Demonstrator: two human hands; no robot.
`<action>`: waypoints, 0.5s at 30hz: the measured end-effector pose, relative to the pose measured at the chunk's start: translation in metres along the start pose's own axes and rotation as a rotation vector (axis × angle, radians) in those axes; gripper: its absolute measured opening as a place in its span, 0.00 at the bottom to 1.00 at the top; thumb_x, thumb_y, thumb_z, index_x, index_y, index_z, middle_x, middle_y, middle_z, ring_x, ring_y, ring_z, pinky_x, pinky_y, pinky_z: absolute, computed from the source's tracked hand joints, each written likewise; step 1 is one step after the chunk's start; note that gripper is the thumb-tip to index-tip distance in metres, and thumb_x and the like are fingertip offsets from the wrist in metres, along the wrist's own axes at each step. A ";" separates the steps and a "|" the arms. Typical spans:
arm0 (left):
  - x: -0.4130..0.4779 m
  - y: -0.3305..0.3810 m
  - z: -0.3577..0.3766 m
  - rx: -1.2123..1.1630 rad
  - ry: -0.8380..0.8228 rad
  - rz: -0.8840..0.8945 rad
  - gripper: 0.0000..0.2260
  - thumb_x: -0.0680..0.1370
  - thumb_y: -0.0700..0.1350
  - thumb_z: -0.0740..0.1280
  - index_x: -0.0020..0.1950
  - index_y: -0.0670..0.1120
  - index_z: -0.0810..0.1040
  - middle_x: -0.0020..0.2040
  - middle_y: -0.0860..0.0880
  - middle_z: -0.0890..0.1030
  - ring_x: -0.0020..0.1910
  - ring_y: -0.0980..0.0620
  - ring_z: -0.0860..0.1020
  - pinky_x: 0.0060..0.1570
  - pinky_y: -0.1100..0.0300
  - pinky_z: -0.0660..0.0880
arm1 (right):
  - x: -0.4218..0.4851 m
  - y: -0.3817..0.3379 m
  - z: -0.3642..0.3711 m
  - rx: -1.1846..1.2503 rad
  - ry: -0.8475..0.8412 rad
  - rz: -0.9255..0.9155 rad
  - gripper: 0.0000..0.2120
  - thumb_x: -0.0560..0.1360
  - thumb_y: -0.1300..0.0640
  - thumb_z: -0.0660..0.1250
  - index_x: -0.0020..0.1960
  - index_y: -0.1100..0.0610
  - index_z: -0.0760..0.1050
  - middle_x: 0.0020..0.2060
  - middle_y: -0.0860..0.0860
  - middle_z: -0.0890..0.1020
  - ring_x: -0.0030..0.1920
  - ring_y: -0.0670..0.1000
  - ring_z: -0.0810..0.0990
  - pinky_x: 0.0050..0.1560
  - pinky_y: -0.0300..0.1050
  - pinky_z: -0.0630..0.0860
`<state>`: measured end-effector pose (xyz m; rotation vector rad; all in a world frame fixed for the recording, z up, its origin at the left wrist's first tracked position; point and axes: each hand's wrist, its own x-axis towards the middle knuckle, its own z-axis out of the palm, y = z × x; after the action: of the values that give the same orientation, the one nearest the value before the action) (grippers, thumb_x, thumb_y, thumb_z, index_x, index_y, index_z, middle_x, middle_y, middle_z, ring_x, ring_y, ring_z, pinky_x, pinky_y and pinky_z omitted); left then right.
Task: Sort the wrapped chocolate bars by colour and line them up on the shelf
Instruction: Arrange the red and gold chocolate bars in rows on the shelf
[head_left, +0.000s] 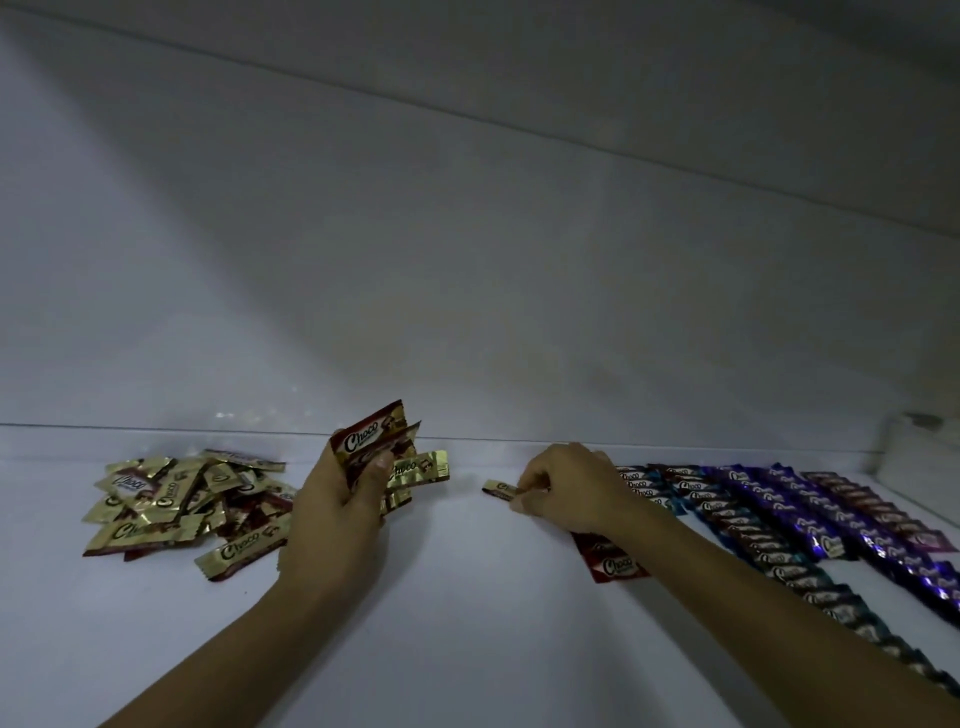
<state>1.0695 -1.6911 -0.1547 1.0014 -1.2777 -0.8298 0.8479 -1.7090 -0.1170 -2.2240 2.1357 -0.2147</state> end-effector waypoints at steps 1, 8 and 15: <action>0.001 -0.001 0.000 -0.012 0.009 -0.013 0.08 0.81 0.45 0.62 0.52 0.58 0.75 0.44 0.58 0.82 0.42 0.58 0.79 0.38 0.59 0.72 | 0.002 -0.001 0.000 -0.047 0.018 -0.048 0.10 0.75 0.46 0.66 0.49 0.50 0.83 0.47 0.47 0.81 0.53 0.50 0.74 0.58 0.46 0.63; 0.006 -0.002 -0.002 -0.004 0.026 -0.032 0.08 0.81 0.45 0.62 0.50 0.59 0.74 0.43 0.58 0.81 0.40 0.57 0.78 0.36 0.58 0.72 | 0.015 -0.003 -0.009 0.172 -0.035 -0.232 0.07 0.77 0.56 0.65 0.48 0.51 0.83 0.36 0.38 0.76 0.40 0.37 0.73 0.55 0.43 0.65; 0.009 -0.001 -0.006 -0.013 0.067 -0.005 0.06 0.81 0.44 0.62 0.53 0.54 0.75 0.44 0.57 0.81 0.42 0.60 0.79 0.36 0.63 0.71 | -0.004 -0.011 -0.002 0.110 0.170 -0.229 0.10 0.78 0.55 0.61 0.51 0.53 0.81 0.46 0.49 0.81 0.48 0.50 0.77 0.51 0.43 0.71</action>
<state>1.0768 -1.6992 -0.1522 1.0150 -1.2118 -0.8010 0.8587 -1.7042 -0.1137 -2.4615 1.8838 -0.5352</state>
